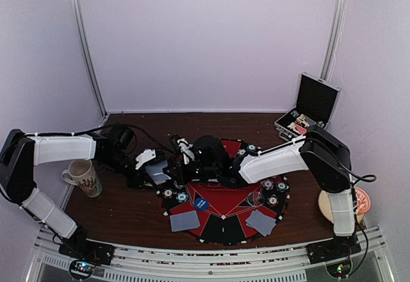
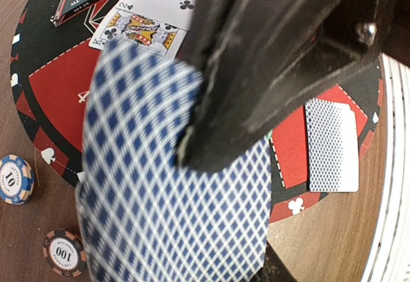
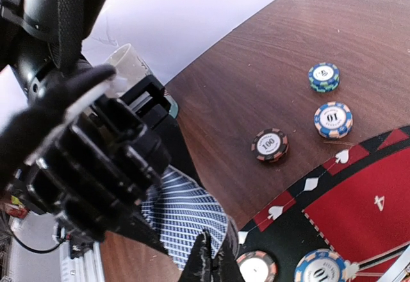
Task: Distribute texas hold em gaming equipment
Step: Pick up the poker card from the face-down deck piles, then flop the poker card in the community card area.
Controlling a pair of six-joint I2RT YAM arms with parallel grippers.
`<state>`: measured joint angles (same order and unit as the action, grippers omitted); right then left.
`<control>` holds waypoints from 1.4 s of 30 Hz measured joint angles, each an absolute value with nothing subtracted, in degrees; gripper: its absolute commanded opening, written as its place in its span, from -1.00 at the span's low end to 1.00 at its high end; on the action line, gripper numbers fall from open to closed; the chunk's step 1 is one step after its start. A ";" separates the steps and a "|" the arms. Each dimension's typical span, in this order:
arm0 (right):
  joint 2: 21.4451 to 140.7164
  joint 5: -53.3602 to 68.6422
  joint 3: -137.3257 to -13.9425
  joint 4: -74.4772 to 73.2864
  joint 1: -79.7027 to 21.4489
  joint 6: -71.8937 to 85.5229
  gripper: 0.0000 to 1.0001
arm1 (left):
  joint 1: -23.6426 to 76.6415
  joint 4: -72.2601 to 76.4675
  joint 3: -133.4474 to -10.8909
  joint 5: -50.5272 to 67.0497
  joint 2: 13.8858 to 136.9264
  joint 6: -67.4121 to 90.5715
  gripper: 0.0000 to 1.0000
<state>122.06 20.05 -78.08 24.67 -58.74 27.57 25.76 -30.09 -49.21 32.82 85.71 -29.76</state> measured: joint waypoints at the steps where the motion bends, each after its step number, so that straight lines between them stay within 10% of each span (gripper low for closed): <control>1: 121.43 20.23 -77.49 24.73 -58.74 27.49 -1.00 | 25.76 -30.09 -49.21 32.82 85.71 -29.76 -0.30; 15: 113.12 16.25 -70.83 20.47 -58.00 24.56 -1.00 | 25.76 -30.11 -49.21 33.61 85.71 -29.91 -0.30; 42: 99.59 -39.44 -64.27 -7.07 -57.52 -9.47 -1.00 | 25.76 -30.11 -49.19 33.69 85.71 -29.91 -0.30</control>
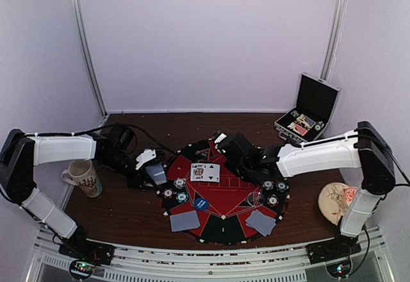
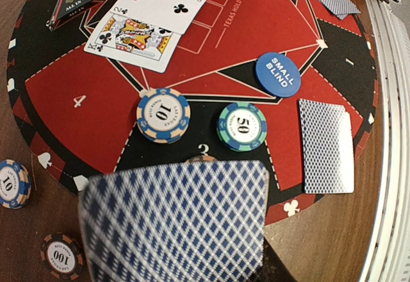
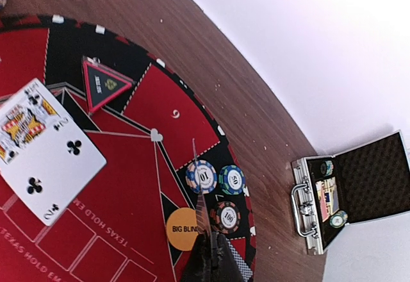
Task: Distribute texas hold em gaming equipment
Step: Flop the poker card in the community card area.
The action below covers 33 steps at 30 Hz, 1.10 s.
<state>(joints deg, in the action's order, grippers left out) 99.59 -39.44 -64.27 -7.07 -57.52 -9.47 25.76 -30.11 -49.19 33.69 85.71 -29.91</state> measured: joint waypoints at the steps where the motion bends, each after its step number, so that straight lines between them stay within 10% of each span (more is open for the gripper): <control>1: 100.82 -40.38 -64.27 -7.07 -57.52 -10.68 -1.00 | 25.76 -30.11 -49.21 33.69 85.71 -29.91 -0.30; 33: 117.08 -36.38 -66.61 1.85 -60.07 -24.23 -1.00 | 25.76 -30.11 -49.21 33.69 85.71 -29.91 -0.30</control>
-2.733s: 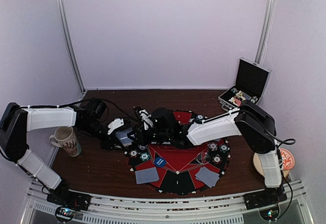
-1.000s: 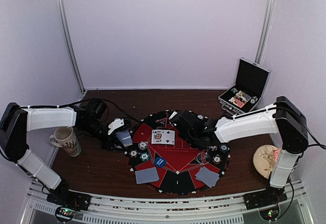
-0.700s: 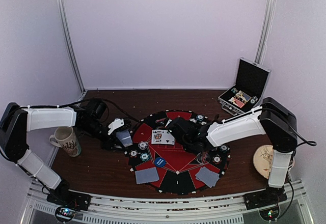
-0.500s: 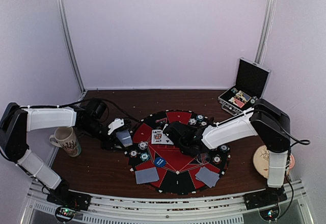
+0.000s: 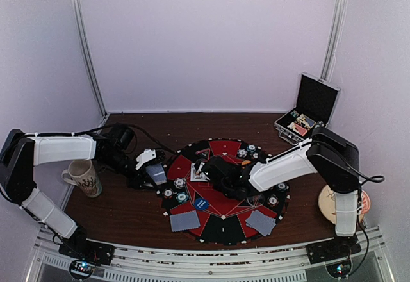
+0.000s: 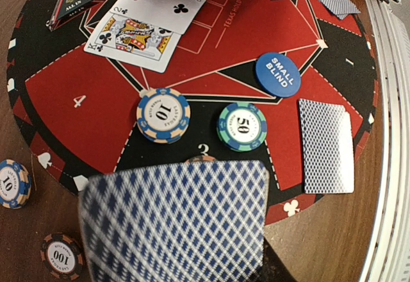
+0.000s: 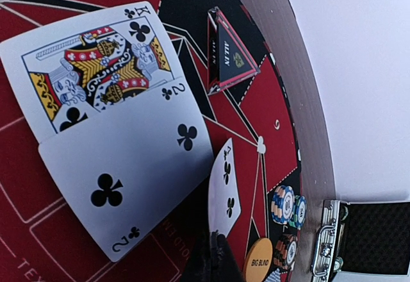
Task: Distribute texas hold em gaming equipment
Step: Flop the poker card in the community card area.
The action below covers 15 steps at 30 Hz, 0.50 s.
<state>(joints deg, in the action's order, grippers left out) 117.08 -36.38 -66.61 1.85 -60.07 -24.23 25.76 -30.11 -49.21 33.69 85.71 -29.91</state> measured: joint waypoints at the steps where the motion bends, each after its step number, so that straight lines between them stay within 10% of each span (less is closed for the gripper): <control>1: 117.08 -35.97 -66.61 2.04 -60.14 -24.25 -1.00 | 25.76 -30.11 -49.21 33.69 85.71 -29.91 -0.30; 15: 117.05 -34.13 -66.19 2.39 -61.56 -24.29 -1.00 | 25.76 -30.11 -49.21 33.69 85.71 -29.93 -0.30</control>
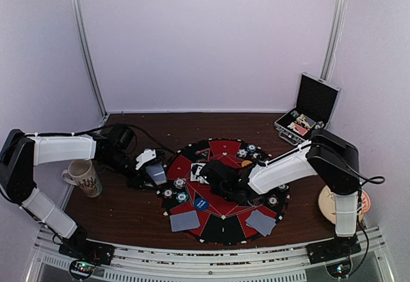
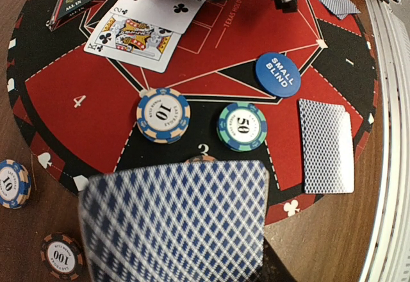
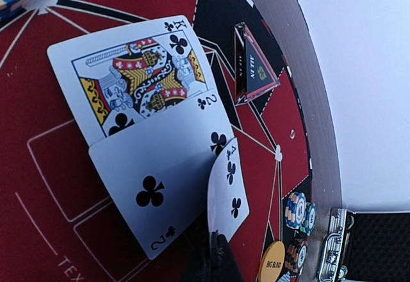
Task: Distribute texas hold em gaming equipment
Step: Flop the poker card in the community card area, then pick up the all-in button from position 5.
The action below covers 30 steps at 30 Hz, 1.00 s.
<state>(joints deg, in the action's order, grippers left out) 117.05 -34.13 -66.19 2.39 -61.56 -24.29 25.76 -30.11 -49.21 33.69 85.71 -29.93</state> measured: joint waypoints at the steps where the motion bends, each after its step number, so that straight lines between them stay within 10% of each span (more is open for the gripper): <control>1: 117.05 -34.15 -66.06 2.37 -61.67 -24.27 -0.97 | 25.76 -30.11 -49.21 33.69 85.71 -29.93 -0.30; 30: 112.81 -34.30 -65.25 -5.21 -65.41 -23.97 -0.02 | 25.76 -30.11 -49.21 33.67 85.71 -29.91 -0.30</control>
